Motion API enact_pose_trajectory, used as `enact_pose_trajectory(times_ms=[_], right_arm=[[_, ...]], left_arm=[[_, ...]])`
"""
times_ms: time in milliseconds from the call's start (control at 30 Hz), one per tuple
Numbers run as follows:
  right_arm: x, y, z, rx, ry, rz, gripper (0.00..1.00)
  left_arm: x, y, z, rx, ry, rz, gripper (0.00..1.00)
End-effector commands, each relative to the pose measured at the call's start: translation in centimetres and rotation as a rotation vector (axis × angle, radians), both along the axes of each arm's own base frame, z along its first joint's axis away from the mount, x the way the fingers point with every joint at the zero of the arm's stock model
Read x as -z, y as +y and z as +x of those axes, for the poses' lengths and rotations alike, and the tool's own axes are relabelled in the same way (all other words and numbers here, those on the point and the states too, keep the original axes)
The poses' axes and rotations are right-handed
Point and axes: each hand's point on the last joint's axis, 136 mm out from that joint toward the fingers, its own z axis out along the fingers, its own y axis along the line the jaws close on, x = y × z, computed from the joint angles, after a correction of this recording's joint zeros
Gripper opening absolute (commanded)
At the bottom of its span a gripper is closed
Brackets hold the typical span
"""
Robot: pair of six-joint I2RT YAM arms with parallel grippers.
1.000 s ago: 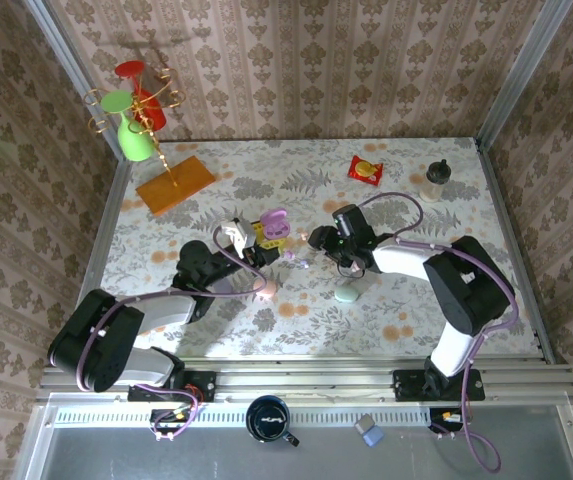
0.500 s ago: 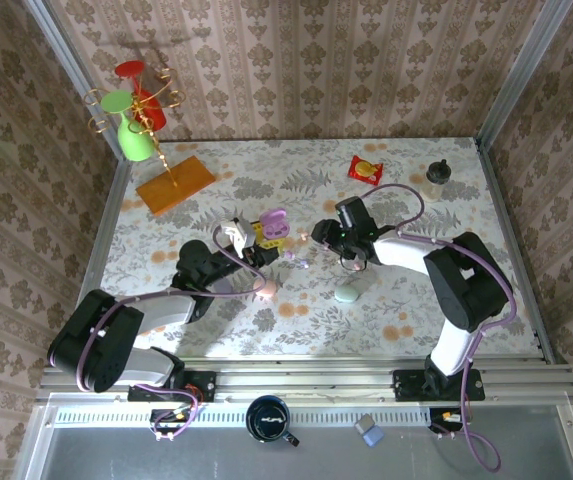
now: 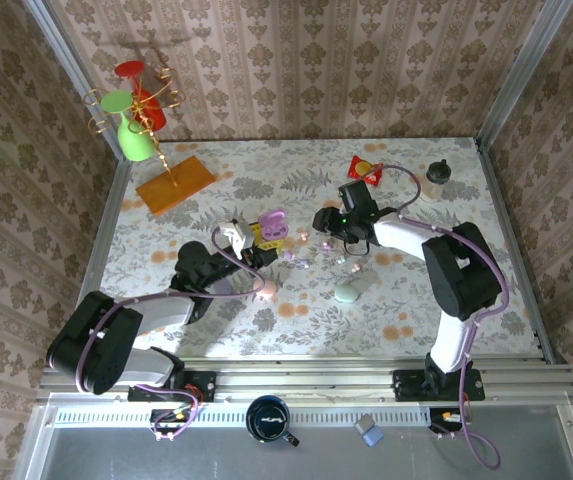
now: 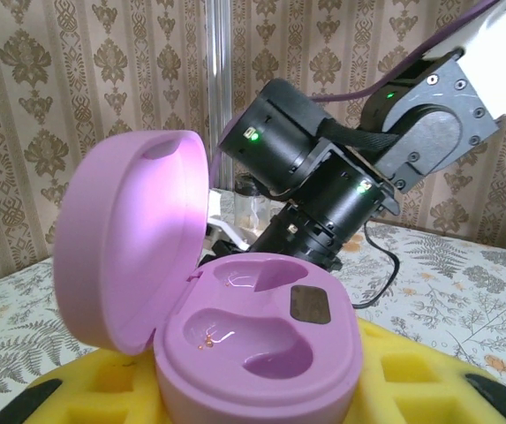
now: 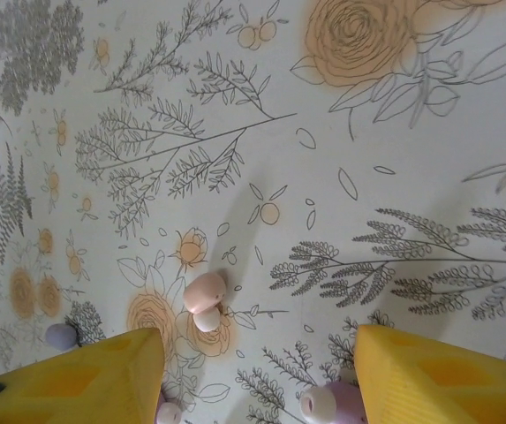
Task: Insert the wireless bluetooth earbuds into the charging case
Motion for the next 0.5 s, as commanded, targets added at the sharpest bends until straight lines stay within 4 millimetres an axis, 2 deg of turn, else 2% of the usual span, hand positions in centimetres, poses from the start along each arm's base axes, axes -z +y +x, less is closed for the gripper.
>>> enact_pose_trajectory(times_ms=[0, 233, 467], right_arm=[[1.7, 0.4, -0.9, -0.077, 0.084, -0.022, 0.60], [2.2, 2.0, -2.0, -0.190, 0.122, 0.027, 0.58], [1.8, 2.5, -2.6, -0.240, 0.118, 0.032, 0.58]], left_arm=[[-0.7, 0.4, -0.5, 0.011, -0.032, -0.015, 0.26], [-0.4, 0.4, -0.5, 0.009, -0.028, -0.012, 0.25], [-0.5, 0.3, -0.5, 0.016, -0.027, -0.017, 0.25]])
